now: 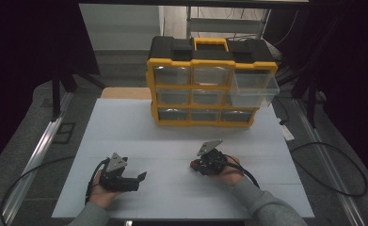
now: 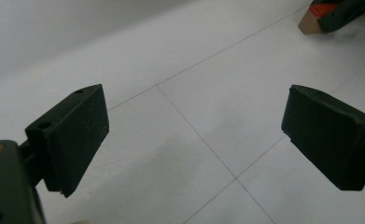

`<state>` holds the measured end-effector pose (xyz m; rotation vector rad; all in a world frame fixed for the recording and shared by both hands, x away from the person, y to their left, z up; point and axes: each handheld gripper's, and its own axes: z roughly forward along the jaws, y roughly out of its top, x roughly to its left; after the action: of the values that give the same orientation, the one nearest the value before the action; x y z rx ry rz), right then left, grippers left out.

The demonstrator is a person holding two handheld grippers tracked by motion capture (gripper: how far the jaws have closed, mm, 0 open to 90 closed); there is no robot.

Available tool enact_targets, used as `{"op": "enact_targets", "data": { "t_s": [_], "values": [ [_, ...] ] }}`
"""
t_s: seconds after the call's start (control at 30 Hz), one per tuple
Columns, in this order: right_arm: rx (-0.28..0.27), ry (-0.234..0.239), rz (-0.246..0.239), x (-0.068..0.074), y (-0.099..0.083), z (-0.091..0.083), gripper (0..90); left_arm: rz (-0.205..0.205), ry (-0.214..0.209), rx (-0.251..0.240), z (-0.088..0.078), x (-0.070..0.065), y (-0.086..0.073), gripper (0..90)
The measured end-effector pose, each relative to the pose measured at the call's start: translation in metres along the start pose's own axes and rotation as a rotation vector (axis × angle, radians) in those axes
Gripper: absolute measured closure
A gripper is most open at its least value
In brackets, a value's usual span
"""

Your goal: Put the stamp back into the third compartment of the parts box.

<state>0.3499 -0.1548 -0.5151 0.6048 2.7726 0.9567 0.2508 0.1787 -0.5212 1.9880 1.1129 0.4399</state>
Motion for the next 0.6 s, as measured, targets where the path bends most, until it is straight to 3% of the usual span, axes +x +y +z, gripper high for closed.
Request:
{"op": "enact_targets", "data": {
  "t_s": [0.6],
  "values": [
    [-0.105,-0.034,-0.025,0.000,0.006,-0.024,74.4,0.001,0.000,-0.003,0.001,0.000,0.001,8.2]
  ]
}}
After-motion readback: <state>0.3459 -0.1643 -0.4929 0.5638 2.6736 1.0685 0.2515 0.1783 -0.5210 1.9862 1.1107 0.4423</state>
